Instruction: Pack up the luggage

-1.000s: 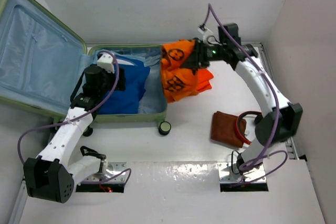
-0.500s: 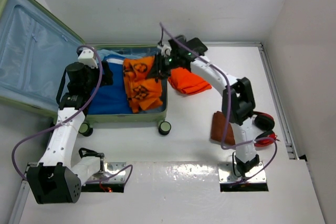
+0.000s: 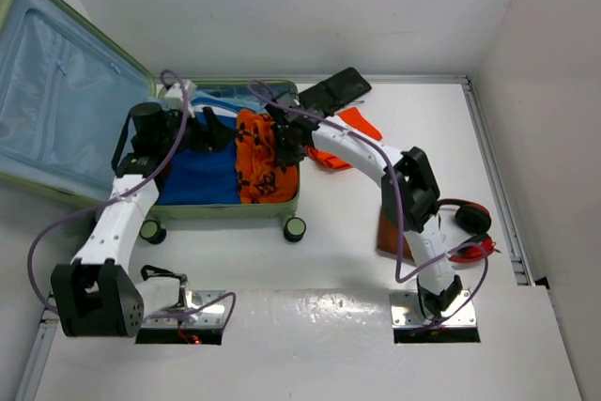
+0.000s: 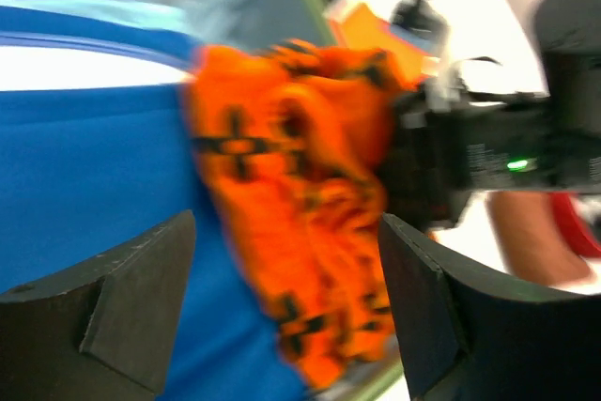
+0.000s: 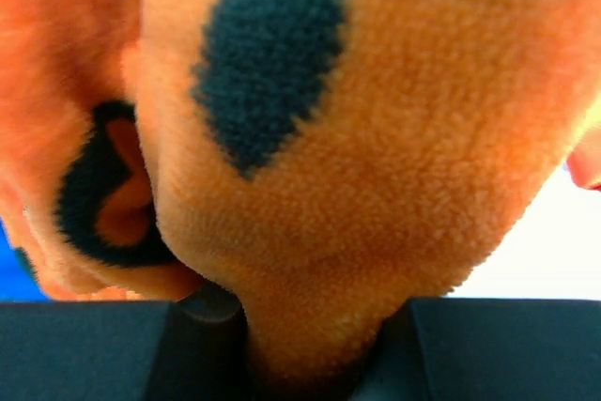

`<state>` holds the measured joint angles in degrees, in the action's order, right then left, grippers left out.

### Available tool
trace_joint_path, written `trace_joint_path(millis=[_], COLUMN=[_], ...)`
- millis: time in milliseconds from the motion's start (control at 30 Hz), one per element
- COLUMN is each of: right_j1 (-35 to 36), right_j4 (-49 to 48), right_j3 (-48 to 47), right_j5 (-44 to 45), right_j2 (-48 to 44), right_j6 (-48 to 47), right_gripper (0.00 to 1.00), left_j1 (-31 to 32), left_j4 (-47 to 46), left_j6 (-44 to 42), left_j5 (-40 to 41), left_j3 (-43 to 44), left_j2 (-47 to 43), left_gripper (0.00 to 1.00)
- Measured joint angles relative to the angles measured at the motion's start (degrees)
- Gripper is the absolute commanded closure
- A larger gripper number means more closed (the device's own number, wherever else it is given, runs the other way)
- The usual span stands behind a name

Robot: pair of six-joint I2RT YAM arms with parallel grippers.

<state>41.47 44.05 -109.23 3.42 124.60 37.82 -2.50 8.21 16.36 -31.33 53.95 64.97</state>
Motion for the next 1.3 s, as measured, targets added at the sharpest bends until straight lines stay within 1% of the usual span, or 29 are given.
trace_joint_path(millis=[67,133,167,233,367,433,467,600,700,767,800,833,867,900,933,967,1000,1033,1100,1133,1167,1233,1267,1300], right_j1=[1.29,2.03,2.1,2.12,1.97,1.64,1.44,-0.07,-1.29,-2.32,-2.82,-3.21,-3.48,-3.58,-3.65,-3.52,-3.32,-3.3,-4.13,-4.79,-5.33,-6.49,-6.84,-7.04], right_j4=[0.22,0.26,0.28,0.37,0.76,0.94,0.98,-0.92,-2.91,-3.8,-4.59,-5.57,-6.62,-7.1,-7.48,-7.8,-7.87,-7.78,-6.93,-6.71,-6.56,-6.51,-6.51,-6.51], right_j3=[0.0,0.0,0.0,0.0,0.02,0.22,0.5,2.75,4.74,5.79,6.49,7.43,8.46,9.29,10.05,10.8,11.21,11.5,11.8,11.8,11.8,11.8,11.8,11.8], right_j5=[3.32,5.57,5.97,6.58,6.69,6.19,6.03,3.8,1.57,-0.61,-1.92,-3.08,-4.04,-4.9,-5.55,-7.13,-8.26,-9.11,-10.95,-12.31,-13.42,-15.45,-16.24,-17.0], right_j2=[-0.02,-0.02,-0.02,-0.04,-0.35,-0.98,-1.46,-2.75,-4.04,-4.68,-5.11,-5.66,-6.16,-6.62,-6.97,-7.19,-7.21,-7.21,-7.48,-7.8,-8.09,-8.57,-8.63,-8.63], right_j6=[-0.44,-0.68,-0.74,-0.81,-0.83,-0.74,-0.76,0.13,0.42,0.46,0.46,0.44,0.26,0.09,0.07,0.13,-0.07,-0.09,0.07,0.35,0.68,1.29,1.66,1.9], right_gripper=[0.92,0.88,0.8,0.74,0.51,0.44,0.39,0.29,0.29,0.33,0.41,0.45,0.51,0.65,0.73,0.79,0.83,0.84,0.77,0.71,0.69,0.63,0.61,0.58], left_j1=[2.71,6.58,8.24,11.37,15.56,16.39,16.46,16.83,16.83,16.83,16.81,16.74,16.65,16.55,16.37,16.26,16.15,15.89,13.81,12.28,11.06,8.61,7.87,7.39], left_j4=[-1.7,-2.91,-3.37,-4.66,-6.82,-7.78,-8.61,-12.63,-15.85,-18.38,-19.67,-21.46,-23.02,-25.0,-26.86,-28.44,-29.88,-30.95,-30.97,-30.84,-30.75,-30.97,-31.34,-31.63], left_j6=[1.97,3.28,3.67,4.09,5.25,5.86,6.97,9.99,12.28,13.9,14.69,15.67,16.63,17.81,19.1,20.17,20.92,21.55,21.53,21.7,21.88,22.73,23.37,23.76], left_j5=[-1.97,-2.4,-2.16,-0.87,3.54,6.1,6.49,6.75,5.27,3.37,2.56,1.49,0.33,-1.2,-2.78,-3.93,-5.05,-6.08,-5.7,-5.42,-5.35,-5.33,-5.49,-5.64], left_j3=[0.0,-0.02,-0.09,-0.42,-1.81,-2.05,-2.14,-2.12,-1.92,-1.51,-1.55,-1.7,-2.05,-2.75,-3.69,-4.66,-5.68,-6.38,-7.37,-7.85,-8.22,-8.85,-9.22,-9.42], left_j2=[2.36,4.66,5.51,6.86,8.68,10.49,11.74,13.92,15.89,17.51,18.1,18.75,19.28,19.76,20.02,20.06,20.06,20.06,20.24,20.59,20.98,21.86,22.12,22.4], left_gripper=[0.2,0.23,0.23,0.23,0.26,0.27,0.27,0.28,0.3,0.32,0.33,0.33,0.34,0.36,0.37,0.39,0.41,0.42,0.45,0.48,0.53,0.59,0.61,0.61])
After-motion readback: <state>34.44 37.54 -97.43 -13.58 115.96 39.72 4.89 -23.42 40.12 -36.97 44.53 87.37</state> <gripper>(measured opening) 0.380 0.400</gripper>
